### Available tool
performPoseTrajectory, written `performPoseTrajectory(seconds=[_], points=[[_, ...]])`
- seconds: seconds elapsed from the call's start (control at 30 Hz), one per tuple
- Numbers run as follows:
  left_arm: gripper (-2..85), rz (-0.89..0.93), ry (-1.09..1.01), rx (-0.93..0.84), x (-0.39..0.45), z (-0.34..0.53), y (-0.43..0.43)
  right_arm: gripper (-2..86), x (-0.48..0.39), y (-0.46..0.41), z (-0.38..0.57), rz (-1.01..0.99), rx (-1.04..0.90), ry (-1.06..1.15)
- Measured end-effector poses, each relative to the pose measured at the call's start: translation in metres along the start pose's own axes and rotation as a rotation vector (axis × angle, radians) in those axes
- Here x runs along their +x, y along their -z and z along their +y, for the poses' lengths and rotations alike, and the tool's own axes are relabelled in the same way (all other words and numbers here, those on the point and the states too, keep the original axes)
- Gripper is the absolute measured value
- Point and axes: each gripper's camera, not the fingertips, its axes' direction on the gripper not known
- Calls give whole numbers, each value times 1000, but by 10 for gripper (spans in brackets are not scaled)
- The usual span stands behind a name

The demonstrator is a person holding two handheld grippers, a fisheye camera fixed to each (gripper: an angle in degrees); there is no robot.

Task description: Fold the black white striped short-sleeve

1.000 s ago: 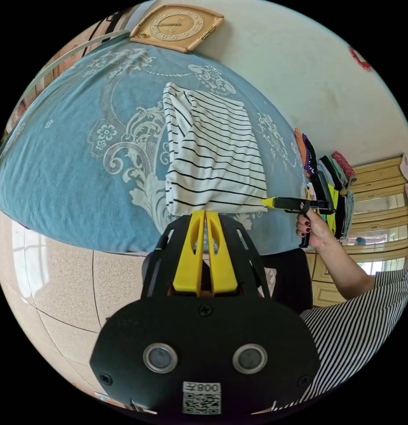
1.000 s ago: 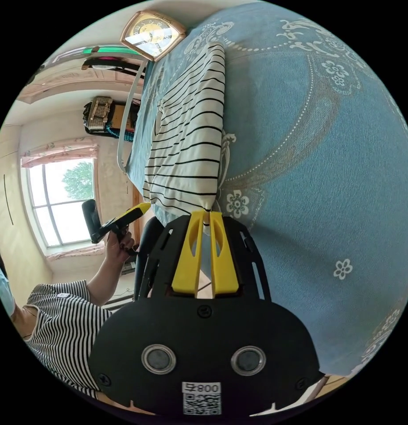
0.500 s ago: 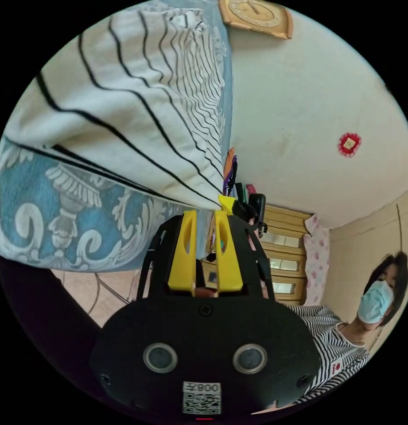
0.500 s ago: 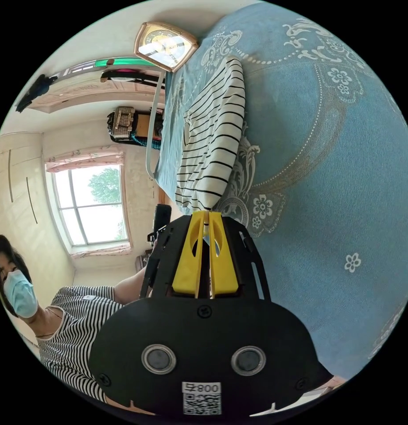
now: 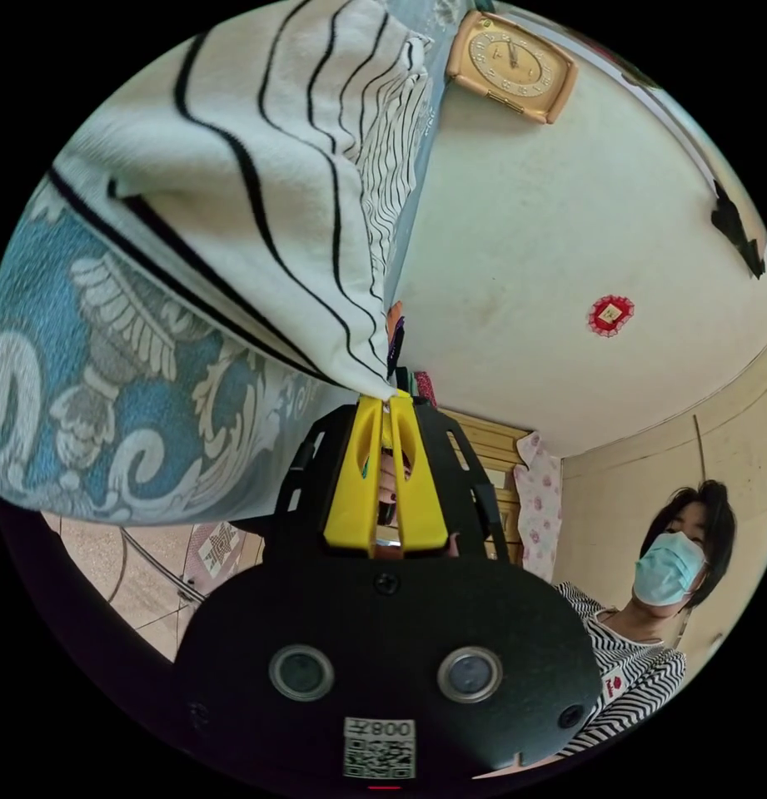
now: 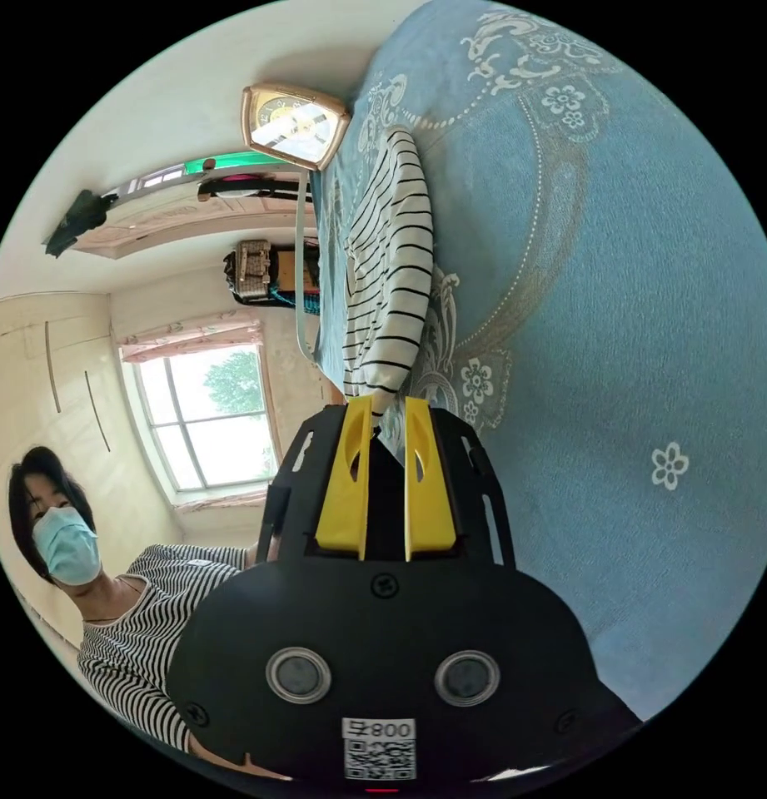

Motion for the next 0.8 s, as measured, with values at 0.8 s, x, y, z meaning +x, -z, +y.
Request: performPoseTrajectory(seconds=[0.8], points=[[20, -18, -16, -20, -25, 37, 20, 66, 33, -51, -9, -177, -19, -98]])
